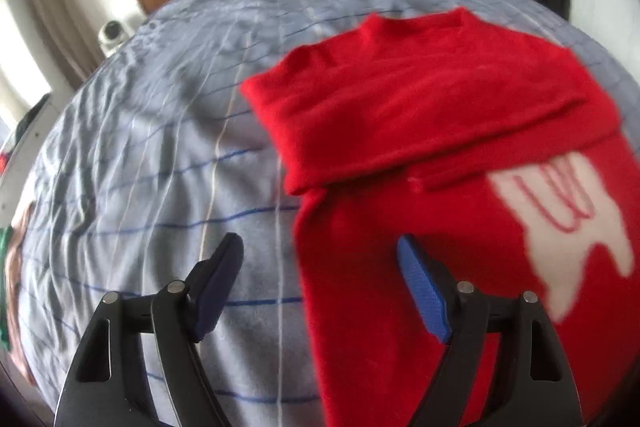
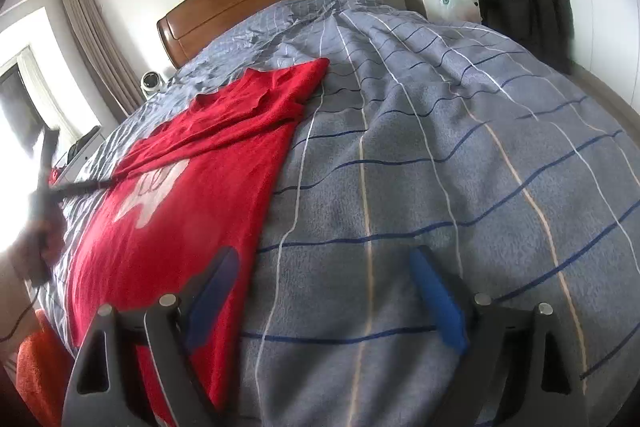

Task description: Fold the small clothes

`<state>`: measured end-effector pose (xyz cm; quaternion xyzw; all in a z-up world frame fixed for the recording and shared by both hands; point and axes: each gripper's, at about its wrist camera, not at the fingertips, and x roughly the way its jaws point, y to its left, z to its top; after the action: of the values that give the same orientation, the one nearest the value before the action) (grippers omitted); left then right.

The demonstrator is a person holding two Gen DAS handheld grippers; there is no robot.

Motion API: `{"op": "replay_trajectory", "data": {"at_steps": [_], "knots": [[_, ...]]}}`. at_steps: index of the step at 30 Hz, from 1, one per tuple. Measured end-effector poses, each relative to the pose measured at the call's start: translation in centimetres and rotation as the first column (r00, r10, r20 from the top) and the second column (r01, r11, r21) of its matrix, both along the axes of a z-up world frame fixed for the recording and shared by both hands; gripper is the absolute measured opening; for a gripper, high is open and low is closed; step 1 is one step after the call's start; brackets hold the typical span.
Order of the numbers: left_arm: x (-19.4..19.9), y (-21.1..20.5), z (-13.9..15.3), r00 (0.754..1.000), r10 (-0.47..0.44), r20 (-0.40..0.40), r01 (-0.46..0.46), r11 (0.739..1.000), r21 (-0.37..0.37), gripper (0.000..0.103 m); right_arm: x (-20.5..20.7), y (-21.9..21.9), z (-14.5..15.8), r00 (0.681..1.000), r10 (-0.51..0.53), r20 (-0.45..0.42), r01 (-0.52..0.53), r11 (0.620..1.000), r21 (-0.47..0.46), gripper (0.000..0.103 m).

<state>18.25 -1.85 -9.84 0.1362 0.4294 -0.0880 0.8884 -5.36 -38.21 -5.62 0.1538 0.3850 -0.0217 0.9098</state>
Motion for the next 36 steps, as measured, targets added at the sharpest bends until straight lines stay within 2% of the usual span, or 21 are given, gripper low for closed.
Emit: {"op": "replay_trajectory", "data": {"at_steps": [3,5,8,11,12,14,15,17,19,21,22,24,26,27,28,31,33,35,36], "knots": [[0.9,1.7,0.3,0.988,0.155,0.022,-0.151,0.982,-0.116,0.078,-0.1,0.4,-0.1,1.0,0.006,-0.008,-0.006,1.0,-0.026,0.087],[1.8,2.8,-0.4,0.971,0.241,-0.007,-0.238,0.954,-0.185,0.061,-0.1,0.7,-0.2,1.0,0.008,-0.013,-0.008,0.999,-0.048,0.087],[1.8,4.5,-1.6,0.962,0.271,-0.032,-0.269,0.921,-0.282,0.06,-0.2,1.1,0.2,1.0,0.0,-0.018,-0.002,0.996,-0.092,0.087],[1.6,4.5,-1.8,0.962,0.271,-0.024,-0.265,0.917,-0.298,0.06,0.6,1.6,2.7,1.0,0.013,0.006,-0.012,0.995,-0.103,0.087],[1.6,4.4,-1.8,0.962,0.271,-0.019,-0.264,0.919,-0.292,0.06,1.7,1.8,3.9,1.0,0.025,0.016,-0.024,0.998,-0.067,0.086],[1.7,4.4,-2.0,0.963,0.271,-0.012,-0.262,0.92,-0.29,0.06,5.4,1.6,5.7,0.998,0.053,0.022,-0.055,0.993,0.104,0.075],[1.6,4.4,-2.0,0.963,0.27,-0.011,-0.261,0.919,-0.296,0.06,7.1,1.6,6.0,0.998,0.062,0.015,-0.064,0.982,0.177,0.065],[1.7,4.7,-2.1,0.963,0.27,-0.015,-0.261,0.914,-0.31,0.06,12.6,1.8,5.9,0.996,0.088,-0.029,-0.073,0.94,0.332,0.057],[1.8,4.9,-2.2,0.963,0.27,-0.016,-0.261,0.913,-0.313,0.06,16.9,2.4,4.7,0.992,0.097,-0.081,-0.057,0.913,0.403,0.052],[1.9,4.9,-2.2,0.963,0.271,-0.015,-0.262,0.913,-0.314,0.06,21.1,2.7,2.4,0.982,0.081,-0.17,0.003,0.898,0.44,0.05],[1.9,4.9,-2.2,0.962,0.271,-0.015,-0.262,0.912,-0.315,0.06,22.4,2.6,1.2,0.976,0.063,-0.209,0.039,0.892,0.45,0.045],[1.8,4.9,-2.3,0.963,0.271,-0.011,-0.26,0.912,-0.318,0.06,24.3,2.1,-1.1,0.96,-0.002,-0.278,0.134,0.88,0.456,0.044],[1.8,5.0,-2.3,0.963,0.27,-0.011,-0.259,0.909,-0.328,0.06,25.3,2.0,-2.8,0.951,-0.036,-0.306,0.182,0.868,0.463,0.036],[1.9,5.1,-2.4,0.963,0.27,-0.011,-0.259,0.907,-0.331,0.06,25.5,1.9,-3.1,0.951,-0.062,-0.302,0.199,0.87,0.451,0.015],[1.8,5.2,-2.4,0.963,0.27,-0.012,-0.258,0.906,-0.337,0.06,25.3,2.1,-2.8,0.957,-0.076,-0.28,0.198,0.875,0.442,0.003],[1.8,5.4,-2.5,0.963,0.269,-0.01,-0.255,0.901,-0.35,0.06,23.2,2.8,-0.5,0.977,-0.103,-0.185,0.171,0.899,0.402,0.004],[1.9,5.3,-2.6,0.963,0.271,-0.007,-0.256,0.902,-0.347,0.06,22.0,3.4,-0.2,0.97,-0.12,-0.211,0.183,0.934,0.308,0.004],[1.9,5.1,-2.5,0.963,0.27,-0.006,-0.257,0.906,-0.338,0.06,22.1,4.0,-1.5,0.957,-0.105,-0.272,0.173,0.955,0.239,0.004],[1.9,5.1,-2.5,0.963,0.27,-0.008,-0.257,0.906,-0.338,0.06,21.9,4.0,-2.0,0.957,-0.1,-0.272,0.163,0.961,0.222,0.003]]}}
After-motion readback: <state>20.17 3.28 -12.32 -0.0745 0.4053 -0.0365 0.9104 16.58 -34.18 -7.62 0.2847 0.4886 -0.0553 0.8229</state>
